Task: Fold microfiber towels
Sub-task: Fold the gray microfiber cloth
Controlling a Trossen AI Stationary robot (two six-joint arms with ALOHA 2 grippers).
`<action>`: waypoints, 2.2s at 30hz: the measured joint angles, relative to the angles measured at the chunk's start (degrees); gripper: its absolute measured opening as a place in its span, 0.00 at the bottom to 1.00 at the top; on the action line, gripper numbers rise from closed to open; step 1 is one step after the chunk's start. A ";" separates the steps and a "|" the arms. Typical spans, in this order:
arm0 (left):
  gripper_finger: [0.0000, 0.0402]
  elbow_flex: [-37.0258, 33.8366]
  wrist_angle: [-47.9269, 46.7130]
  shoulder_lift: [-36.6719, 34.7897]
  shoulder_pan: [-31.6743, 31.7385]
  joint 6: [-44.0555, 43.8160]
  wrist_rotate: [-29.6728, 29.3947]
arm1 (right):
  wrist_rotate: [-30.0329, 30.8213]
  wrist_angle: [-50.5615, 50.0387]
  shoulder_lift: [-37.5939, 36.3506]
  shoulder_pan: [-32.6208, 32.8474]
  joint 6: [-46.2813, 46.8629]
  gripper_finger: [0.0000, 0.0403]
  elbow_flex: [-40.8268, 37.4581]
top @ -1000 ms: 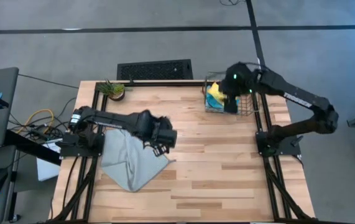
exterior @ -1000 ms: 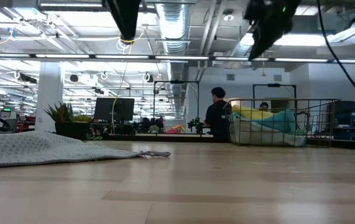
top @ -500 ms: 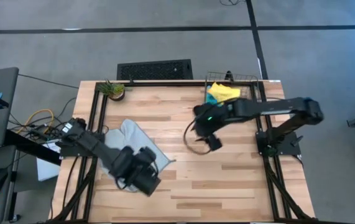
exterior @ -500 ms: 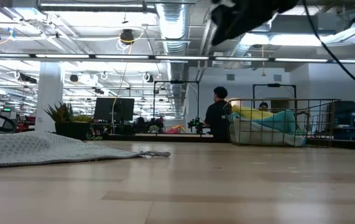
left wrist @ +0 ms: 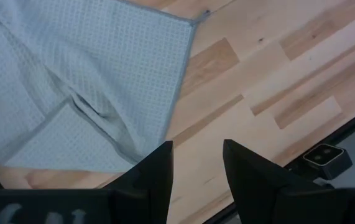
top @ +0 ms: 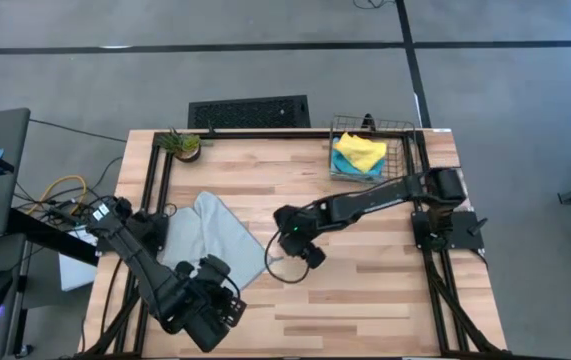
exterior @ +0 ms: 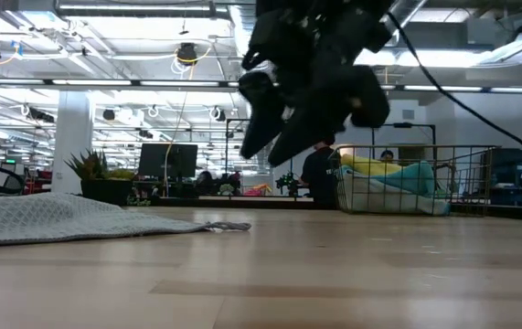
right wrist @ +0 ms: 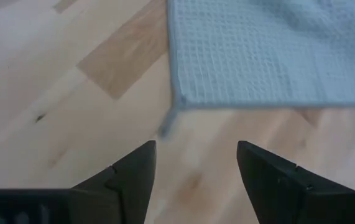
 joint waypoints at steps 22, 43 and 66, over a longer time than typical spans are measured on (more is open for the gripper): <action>0.33 0.00 0.04 0.00 0.14 2.38 0.10 | 0.43 4.31 18.20 1.67 6.72 0.62 12.84; 0.33 0.00 0.02 0.02 0.14 2.63 1.25 | 3.08 -0.31 19.75 1.78 11.00 0.05 13.11; 0.33 -9.70 6.23 1.84 3.46 35.90 -6.93 | 12.54 -25.83 -6.55 -2.03 15.23 0.01 12.65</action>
